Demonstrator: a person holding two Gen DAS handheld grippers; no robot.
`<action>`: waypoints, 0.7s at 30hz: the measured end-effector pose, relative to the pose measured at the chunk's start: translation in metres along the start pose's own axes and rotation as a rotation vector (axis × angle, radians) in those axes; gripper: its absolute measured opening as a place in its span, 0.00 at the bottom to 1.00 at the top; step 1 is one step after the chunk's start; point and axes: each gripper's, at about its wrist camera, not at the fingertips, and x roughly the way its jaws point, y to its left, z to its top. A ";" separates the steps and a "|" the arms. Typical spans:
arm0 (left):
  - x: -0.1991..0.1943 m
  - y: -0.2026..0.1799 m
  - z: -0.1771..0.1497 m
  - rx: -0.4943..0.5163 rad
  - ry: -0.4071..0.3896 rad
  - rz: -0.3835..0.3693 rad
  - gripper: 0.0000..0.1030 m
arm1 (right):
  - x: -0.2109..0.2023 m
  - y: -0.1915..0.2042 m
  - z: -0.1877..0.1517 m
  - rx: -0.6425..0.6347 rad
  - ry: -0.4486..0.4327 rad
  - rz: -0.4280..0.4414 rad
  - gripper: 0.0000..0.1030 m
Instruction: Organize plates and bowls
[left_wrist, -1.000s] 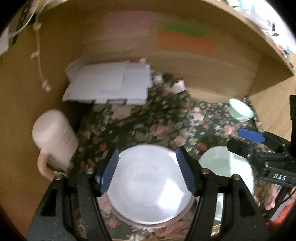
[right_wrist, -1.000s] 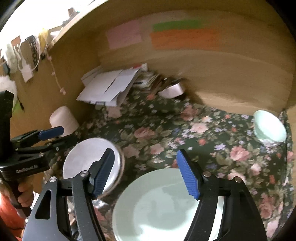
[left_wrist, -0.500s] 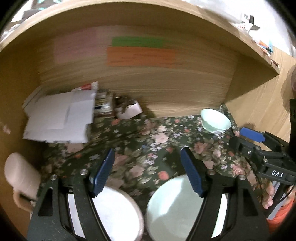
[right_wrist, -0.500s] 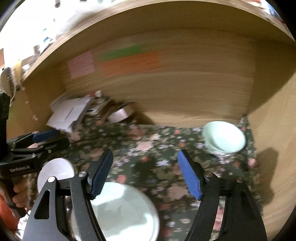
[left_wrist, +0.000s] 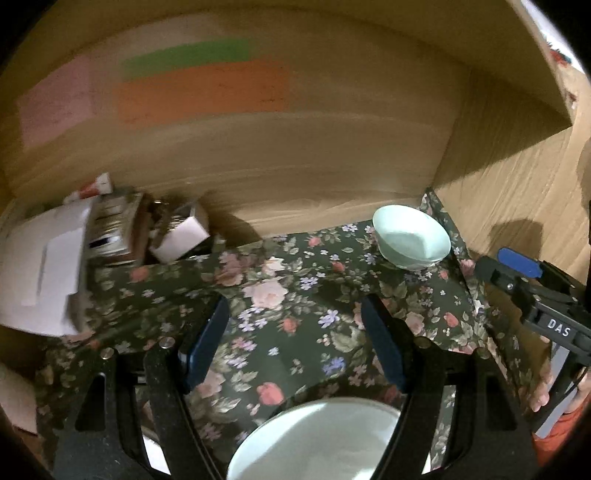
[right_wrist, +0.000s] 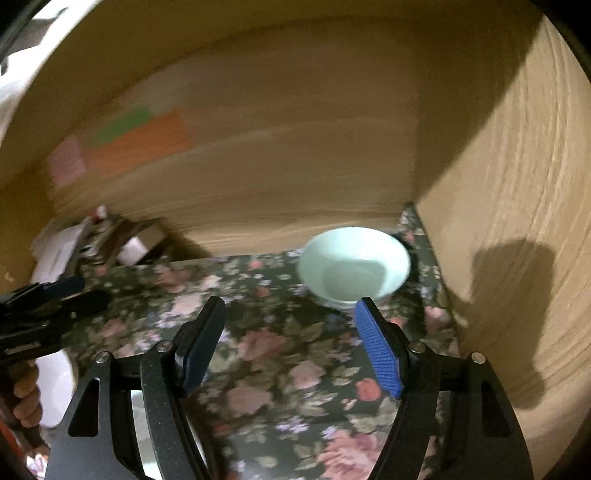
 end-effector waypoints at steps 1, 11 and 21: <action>0.006 -0.002 0.003 0.001 0.008 -0.004 0.72 | 0.006 -0.005 0.001 0.008 0.002 -0.021 0.67; 0.059 -0.017 0.026 0.047 0.058 0.001 0.72 | 0.071 -0.054 0.006 0.118 0.106 -0.122 0.61; 0.105 -0.026 0.033 0.101 0.113 0.000 0.72 | 0.113 -0.071 0.004 0.135 0.205 -0.150 0.51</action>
